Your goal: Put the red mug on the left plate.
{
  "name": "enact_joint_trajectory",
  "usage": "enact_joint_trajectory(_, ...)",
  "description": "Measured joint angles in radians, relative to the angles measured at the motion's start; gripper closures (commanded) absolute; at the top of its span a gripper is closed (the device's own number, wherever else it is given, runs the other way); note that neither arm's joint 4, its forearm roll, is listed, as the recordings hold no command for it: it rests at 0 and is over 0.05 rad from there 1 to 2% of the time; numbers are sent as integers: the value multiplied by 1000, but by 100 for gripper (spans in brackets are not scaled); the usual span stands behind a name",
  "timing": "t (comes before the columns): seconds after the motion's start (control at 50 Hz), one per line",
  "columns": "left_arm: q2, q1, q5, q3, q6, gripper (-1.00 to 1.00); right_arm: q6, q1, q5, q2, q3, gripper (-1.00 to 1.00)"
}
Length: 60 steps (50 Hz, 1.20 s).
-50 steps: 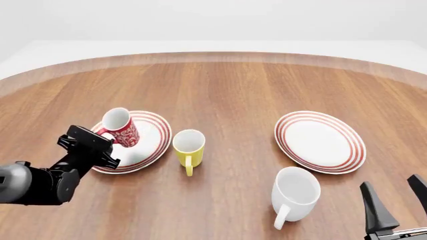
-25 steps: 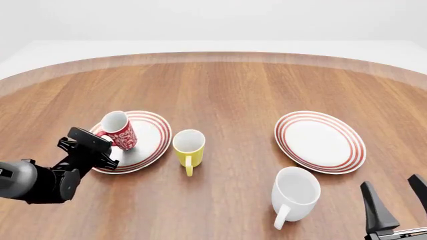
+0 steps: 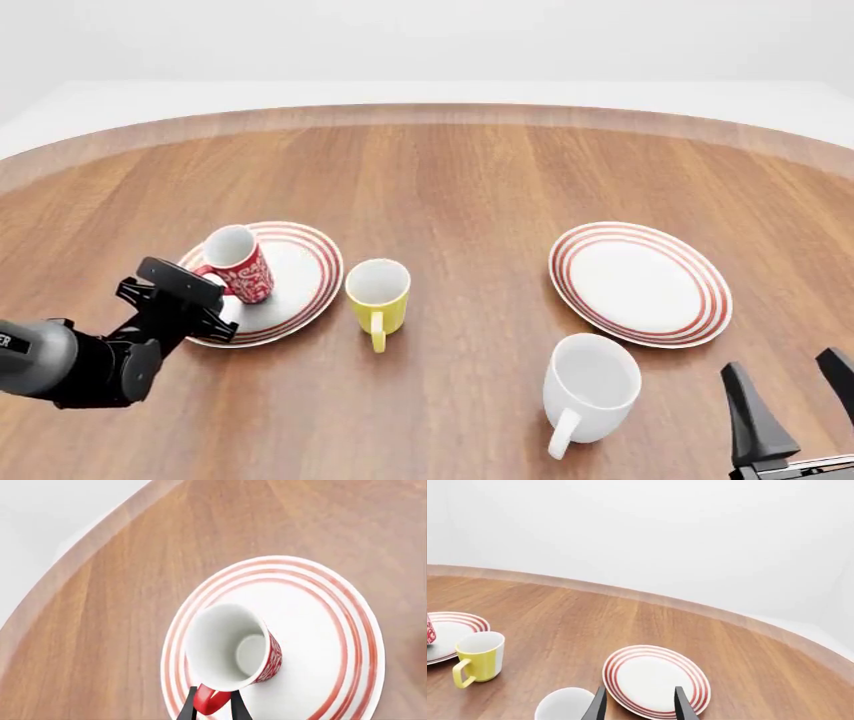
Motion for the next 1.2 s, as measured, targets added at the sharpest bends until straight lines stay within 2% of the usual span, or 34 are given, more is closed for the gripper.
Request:
enact_joint_trajectory(0.14, 4, -1, 1, -1, -4, 100, 0, 0, 0, 0, 0, -100)
enact_joint_trajectory(0.16, 4, -1, 2, -1, -5, -100, 0, 0, 0, 0, 0, -100)
enact_joint_trajectory(0.78, 12, -1, 10, -13, -5, -100, 2, -2, 1, 0, 1, -100)
enact_joint_trajectory(1.2, -24, -28, 18, 11, -26, -100, 0, 0, 3, 0, 2, -100)
